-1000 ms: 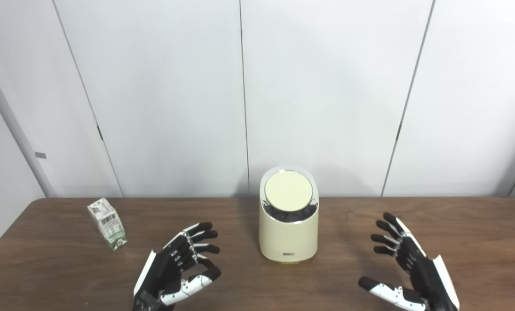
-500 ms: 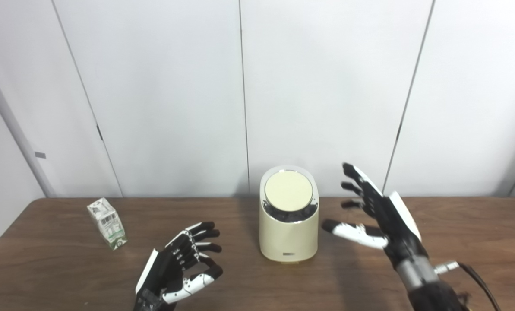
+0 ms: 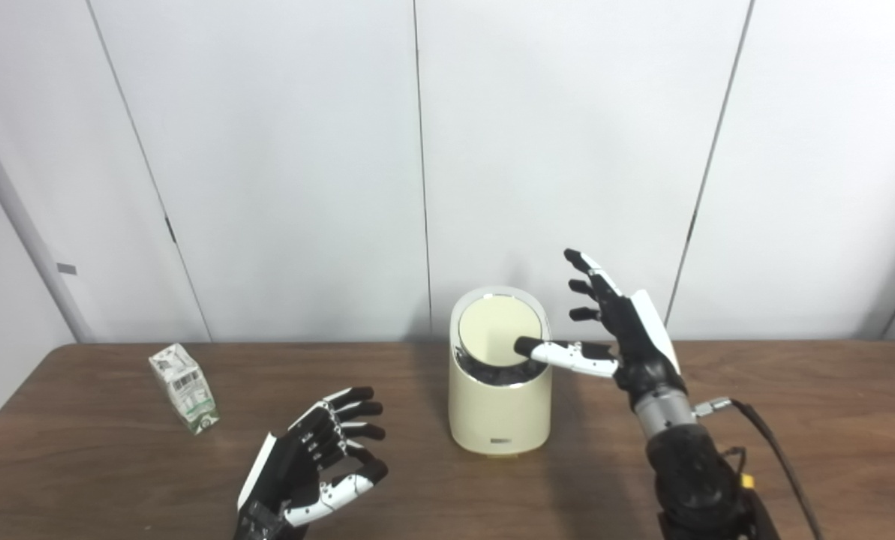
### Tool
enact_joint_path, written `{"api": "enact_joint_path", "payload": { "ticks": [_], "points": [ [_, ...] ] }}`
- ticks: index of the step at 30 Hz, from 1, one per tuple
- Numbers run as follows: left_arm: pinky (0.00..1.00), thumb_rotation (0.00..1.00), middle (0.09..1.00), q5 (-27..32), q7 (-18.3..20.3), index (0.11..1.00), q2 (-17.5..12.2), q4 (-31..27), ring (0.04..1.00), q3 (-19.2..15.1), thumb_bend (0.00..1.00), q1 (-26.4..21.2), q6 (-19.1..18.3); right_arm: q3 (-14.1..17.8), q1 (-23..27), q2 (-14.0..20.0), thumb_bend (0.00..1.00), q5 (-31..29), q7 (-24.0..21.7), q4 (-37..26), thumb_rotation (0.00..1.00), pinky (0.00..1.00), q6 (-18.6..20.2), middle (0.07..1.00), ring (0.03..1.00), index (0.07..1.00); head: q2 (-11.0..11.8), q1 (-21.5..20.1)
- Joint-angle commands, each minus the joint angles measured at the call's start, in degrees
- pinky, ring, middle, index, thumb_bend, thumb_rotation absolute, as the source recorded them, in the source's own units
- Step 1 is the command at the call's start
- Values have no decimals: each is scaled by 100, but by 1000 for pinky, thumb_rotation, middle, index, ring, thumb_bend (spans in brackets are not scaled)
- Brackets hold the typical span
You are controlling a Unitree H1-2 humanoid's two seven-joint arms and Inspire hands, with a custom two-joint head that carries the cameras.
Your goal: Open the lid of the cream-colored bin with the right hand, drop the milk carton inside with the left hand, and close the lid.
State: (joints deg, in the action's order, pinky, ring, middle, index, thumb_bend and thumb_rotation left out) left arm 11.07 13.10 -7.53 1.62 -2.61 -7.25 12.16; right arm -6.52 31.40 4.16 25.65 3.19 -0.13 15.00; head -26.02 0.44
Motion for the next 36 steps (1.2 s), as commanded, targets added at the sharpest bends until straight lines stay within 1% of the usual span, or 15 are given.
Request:
{"api": "enact_joint_path", "payload": {
  "ticks": [1, 4, 6, 8, 10, 13, 16, 22, 24, 28, 32, 36],
  "points": [
    [501, 104, 740, 24, -5, 796, -11, -122, 656, -11, 679, -163, 250, -36, 548, 5, 800, 208, 181, 18, 348, 734, -56, 948, 893, 938, 10, 21],
    [499, 102, 739, -21, -19, 795, -12, -124, 656, -7, 678, -162, 271, -89, 725, 9, 823, 298, 177, 272, 313, 709, -5, 947, 882, 939, 8, 18],
    [498, 115, 738, -55, -31, 797, -9, -117, 653, -3, 681, -162, 292, -135, 816, 44, 833, 313, 104, 406, 315, 785, 31, 975, 927, 960, -2, 25],
    [497, 114, 737, -56, -43, 794, 6, -122, 651, -3, 684, -161, 291, -180, 899, 73, 844, 304, 43, 538, 317, 823, 46, 989, 949, 972, -11, 37],
    [496, 105, 733, -30, -44, 790, 18, -136, 647, -3, 685, -160, 268, -217, 959, 92, 853, 325, 43, 651, 313, 821, 40, 992, 951, 973, -16, 38],
    [501, 89, 734, -17, -42, 790, 27, -128, 651, 4, 679, -156, 255, -294, 1034, 122, 880, 443, 53, 815, 343, 792, 77, 997, 949, 971, 3, 33],
    [498, 102, 733, -26, -31, 794, 27, -134, 650, 16, 687, -165, 264, -349, 1076, 157, 895, 527, 29, 870, 362, 805, 120, 996, 956, 972, -39, 47],
    [501, 85, 737, -3, -31, 799, 30, -146, 653, 15, 675, -163, 241, -540, 1152, 267, 912, 661, -128, 940, 354, 888, 223, 1000, 979, 986, -24, 59],
    [492, 104, 736, -19, -38, 796, 35, -156, 651, 19, 683, -162, 253, -572, 1146, 297, 917, 661, -195, 909, 346, 917, 255, 1000, 984, 991, -9, 68],
    [483, 118, 732, -52, -69, 790, 69, -152, 643, 15, 699, -173, 314, -587, 1132, 335, 939, 639, -297, 874, 322, 896, 267, 1000, 981, 987, -56, 104],
    [489, 104, 726, -51, -121, 788, 107, -145, 636, 4, 684, -170, 369, -605, 1114, 371, 954, 640, -366, 869, 306, 913, 239, 1000, 983, 982, -59, 120],
    [484, 124, 724, -101, -148, 787, 104, -132, 633, 16, 685, -175, 450, -698, 1091, 458, 951, 726, -490, 814, 304, 933, 306, 1000, 991, 987, -86, 101]
  ]
}}
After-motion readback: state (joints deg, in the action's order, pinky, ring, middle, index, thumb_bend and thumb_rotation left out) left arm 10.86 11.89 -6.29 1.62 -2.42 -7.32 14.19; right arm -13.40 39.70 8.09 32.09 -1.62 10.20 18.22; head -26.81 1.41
